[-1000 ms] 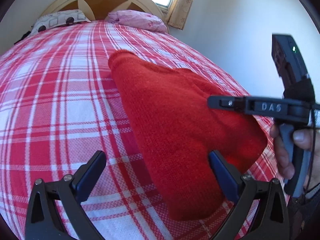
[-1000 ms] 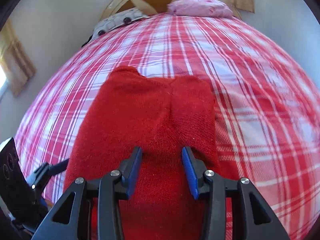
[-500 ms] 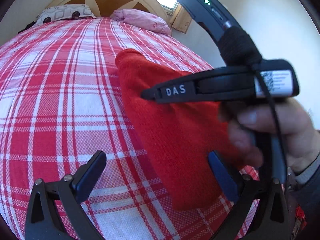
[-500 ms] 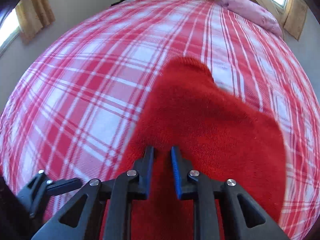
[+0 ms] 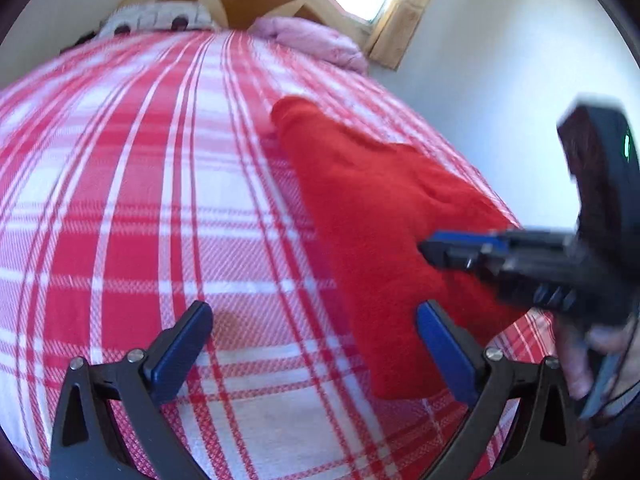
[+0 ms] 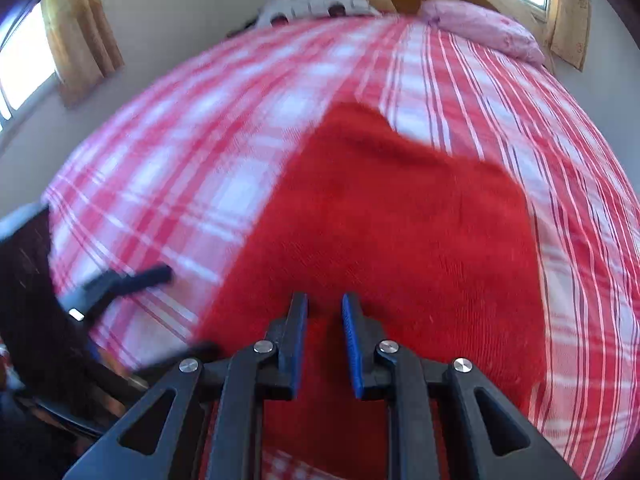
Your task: Fold small clothes
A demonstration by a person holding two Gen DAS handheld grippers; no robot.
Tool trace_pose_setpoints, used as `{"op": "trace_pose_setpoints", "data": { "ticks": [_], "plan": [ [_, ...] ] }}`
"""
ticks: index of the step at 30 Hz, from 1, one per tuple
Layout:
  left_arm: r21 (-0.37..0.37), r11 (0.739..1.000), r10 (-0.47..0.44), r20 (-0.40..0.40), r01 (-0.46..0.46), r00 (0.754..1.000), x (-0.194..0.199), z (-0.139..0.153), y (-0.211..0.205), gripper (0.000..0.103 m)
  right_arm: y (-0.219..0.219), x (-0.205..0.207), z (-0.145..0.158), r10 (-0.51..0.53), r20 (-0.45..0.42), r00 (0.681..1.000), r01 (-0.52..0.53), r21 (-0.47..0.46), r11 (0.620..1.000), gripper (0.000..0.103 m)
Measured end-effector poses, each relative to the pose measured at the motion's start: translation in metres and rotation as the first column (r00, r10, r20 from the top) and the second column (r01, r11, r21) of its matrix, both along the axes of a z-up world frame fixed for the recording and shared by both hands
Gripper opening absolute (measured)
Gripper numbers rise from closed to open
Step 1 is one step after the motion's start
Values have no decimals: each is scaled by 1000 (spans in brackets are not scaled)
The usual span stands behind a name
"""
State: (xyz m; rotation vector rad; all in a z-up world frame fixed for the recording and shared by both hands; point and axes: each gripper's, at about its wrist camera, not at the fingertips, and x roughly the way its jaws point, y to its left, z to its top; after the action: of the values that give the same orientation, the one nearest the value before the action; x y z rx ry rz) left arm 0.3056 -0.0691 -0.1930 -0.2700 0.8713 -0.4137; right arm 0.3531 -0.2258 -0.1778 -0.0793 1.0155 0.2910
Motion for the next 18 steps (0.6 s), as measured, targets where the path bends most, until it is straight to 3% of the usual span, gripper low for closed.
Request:
{"op": "trace_pose_setpoints", "data": {
  "ticks": [3, 8, 11, 14, 16, 18],
  "plan": [
    [30, 1000, -1, 12, 0, 1000, 1, 2, -4, 103, -8, -2, 2, -25, 9, 1000, 25, 50, 998, 19],
    [-8, 1000, 17, 46, -17, 999, -4, 4, 4, 103, -27, -35, 25, -67, 81, 994, 53, 160, 986, 20],
    [-28, 1000, 7, 12, -7, 1000, 1, -2, 5, 103, -42, -54, 10, -112, 83, 990, 102, 120, 988, 22],
    [-5, 1000, 0, 15, 0, 1000, 0, 0, -1, 103, -45, -60, -10, -84, 91, 992, 77, 86, 993, 22],
    [17, 1000, 1, 16, -1, 1000, 1, 0, -4, 103, -38, -58, -11, -55, 117, 992, 52, 28, 998, 22],
    [21, 1000, 12, 14, -12, 1000, 1, 1, -3, 103, -36, -57, -3, -53, 112, 992, 50, 27, 998, 23]
  ]
}}
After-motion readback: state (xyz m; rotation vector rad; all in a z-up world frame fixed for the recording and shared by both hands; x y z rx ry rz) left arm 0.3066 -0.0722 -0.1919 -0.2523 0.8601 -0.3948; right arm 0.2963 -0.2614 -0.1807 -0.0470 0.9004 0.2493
